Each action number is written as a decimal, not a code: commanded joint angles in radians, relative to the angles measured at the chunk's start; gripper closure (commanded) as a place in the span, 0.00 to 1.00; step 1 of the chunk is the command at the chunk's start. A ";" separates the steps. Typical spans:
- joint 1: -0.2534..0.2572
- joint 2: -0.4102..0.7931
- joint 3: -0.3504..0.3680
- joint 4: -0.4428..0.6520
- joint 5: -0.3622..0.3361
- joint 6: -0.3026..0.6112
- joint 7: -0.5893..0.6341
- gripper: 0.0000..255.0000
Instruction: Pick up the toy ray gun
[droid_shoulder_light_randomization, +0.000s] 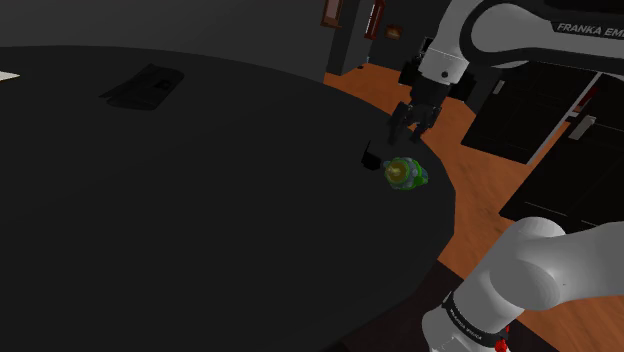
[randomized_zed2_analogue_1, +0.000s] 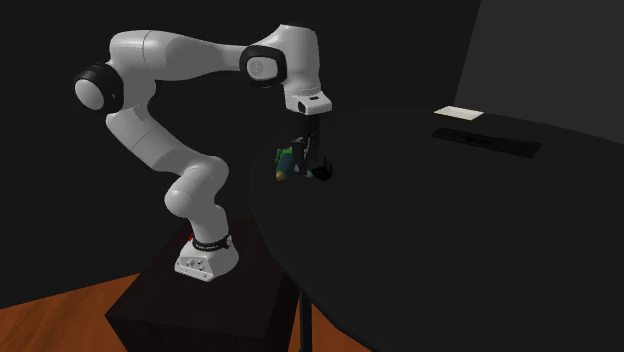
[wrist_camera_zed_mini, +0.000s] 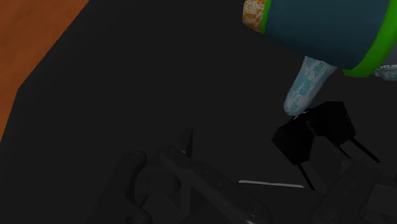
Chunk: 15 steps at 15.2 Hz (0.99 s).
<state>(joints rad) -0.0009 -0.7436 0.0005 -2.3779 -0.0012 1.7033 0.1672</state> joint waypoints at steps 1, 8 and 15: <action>0.000 0.000 0.000 0.000 0.000 0.000 0.000 0.00; -0.012 0.154 0.002 0.114 0.220 -0.264 0.241 0.00; -0.013 0.147 0.006 0.034 0.221 -0.193 0.227 0.00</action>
<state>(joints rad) -0.0139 -0.5968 0.0059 -2.3390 0.2194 1.5051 0.3953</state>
